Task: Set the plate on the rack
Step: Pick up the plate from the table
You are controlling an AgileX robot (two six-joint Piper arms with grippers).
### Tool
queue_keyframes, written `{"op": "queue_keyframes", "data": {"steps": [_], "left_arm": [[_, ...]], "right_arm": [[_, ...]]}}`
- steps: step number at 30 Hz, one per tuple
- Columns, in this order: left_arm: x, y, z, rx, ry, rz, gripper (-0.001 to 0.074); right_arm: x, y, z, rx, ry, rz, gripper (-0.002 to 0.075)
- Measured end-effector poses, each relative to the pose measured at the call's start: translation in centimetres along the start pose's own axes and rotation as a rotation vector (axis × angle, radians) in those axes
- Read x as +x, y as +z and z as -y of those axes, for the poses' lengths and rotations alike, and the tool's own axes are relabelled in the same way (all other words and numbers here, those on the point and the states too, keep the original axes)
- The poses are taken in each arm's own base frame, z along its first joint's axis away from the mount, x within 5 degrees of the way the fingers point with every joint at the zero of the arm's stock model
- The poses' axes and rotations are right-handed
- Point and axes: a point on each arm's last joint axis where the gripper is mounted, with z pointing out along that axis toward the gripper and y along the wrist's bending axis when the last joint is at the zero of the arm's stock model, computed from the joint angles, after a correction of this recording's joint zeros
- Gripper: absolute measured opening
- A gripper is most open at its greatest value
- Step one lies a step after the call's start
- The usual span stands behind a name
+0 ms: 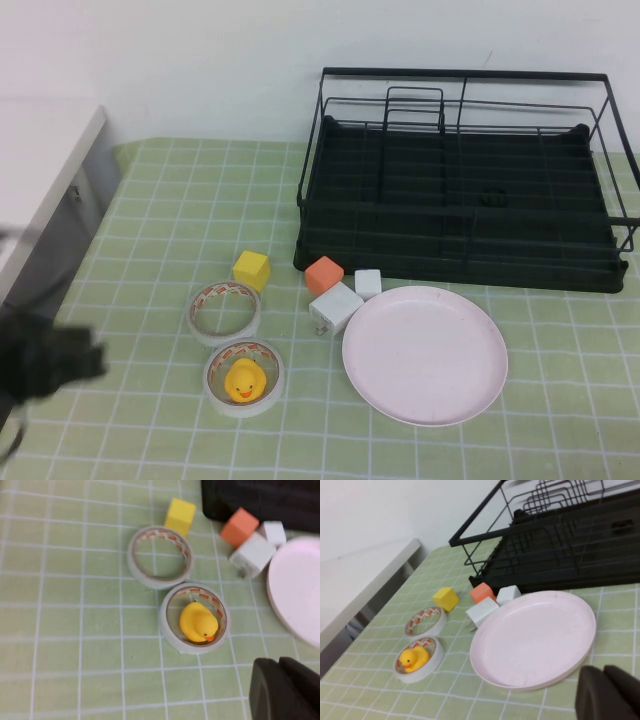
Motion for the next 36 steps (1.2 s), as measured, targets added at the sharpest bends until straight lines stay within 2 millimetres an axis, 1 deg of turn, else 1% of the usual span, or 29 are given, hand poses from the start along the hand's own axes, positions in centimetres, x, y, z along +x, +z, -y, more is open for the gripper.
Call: {"op": "queue_keyframes", "data": {"steps": [2, 4, 6, 9, 11, 13, 16, 18, 20, 21, 23, 26, 30, 33, 36], "left_arm": [[-1.8, 1.9, 0.5, 0.015, 0.063, -0.064, -0.0002], [-3.2, 3.9, 1.3, 0.034, 0.112, -0.122, -0.0002], [-4.2, 6.0, 2.5, 0.054, 0.18, -0.178, -0.0002], [-4.8, 9.9, 4.7, 0.073, 0.257, -0.272, -0.0002], [-4.6, 12.4, 6.0, 0.078, 0.283, -0.34, 0.0012], [-4.2, 14.7, 7.2, 0.087, 0.3, -0.401, 0.0056], [-3.6, 18.0, 8.9, 0.094, 0.322, -0.467, 0.0199], [-3.0, 20.2, 9.7, 0.095, 0.321, -0.508, 0.0326], [-2.3, 22.1, 10.3, 0.092, 0.321, -0.543, 0.0414], [-2.1, 22.9, 10.5, 0.092, 0.322, -0.553, 0.0441], [-1.7, 24.3, 11.1, 0.096, 0.332, -0.565, 0.0458], [-1.2, 26.3, 12.1, 0.108, 0.334, -0.551, 0.0454], [-0.2, 28.6, 13.0, 0.104, 0.274, -0.519, 0.0449], [0.8, 30.0, 12.7, 0.074, 0.236, -0.518, 0.0448], [1.4, 31.0, 12.3, 0.049, 0.218, -0.519, 0.0448]], "right_arm": [[0.0, 0.0, -0.1, -0.01, -0.013, -0.002, 0.001], [0.1, 0.0, -0.2, -0.019, -0.023, -0.008, 0.001], [0.1, 0.0, -0.2, -0.024, -0.029, -0.015, 0.001], [0.2, 0.0, -0.2, -0.027, -0.032, -0.017, 0.001], [0.2, 0.0, -0.3, -0.03, -0.031, -0.016, 0.001], [0.2, 0.0, -0.3, -0.033, -0.031, -0.021, 0.001], [0.3, 0.0, -0.4, -0.045, -0.027, -0.031, 0.001], [0.3, 0.0, -0.4, -0.049, -0.025, -0.033, 0.001], [0.3, 0.0, -0.5, -0.051, -0.024, -0.034, 0.001], [0.3, 0.0, -0.5, -0.052, -0.024, -0.036, 0.001], [0.3, 0.0, -0.5, -0.053, -0.023, -0.035, 0.001], [0.3, 0.0, -0.5, -0.053, -0.023, -0.035, 0.001], [0.3, 0.0, -0.5, -0.053, -0.023, -0.036, 0.001], [0.3, 0.0, -0.5, -0.054, -0.023, -0.037, 0.001], [0.3, 0.0, -0.5, -0.054, -0.023, -0.037, 0.001]]}}
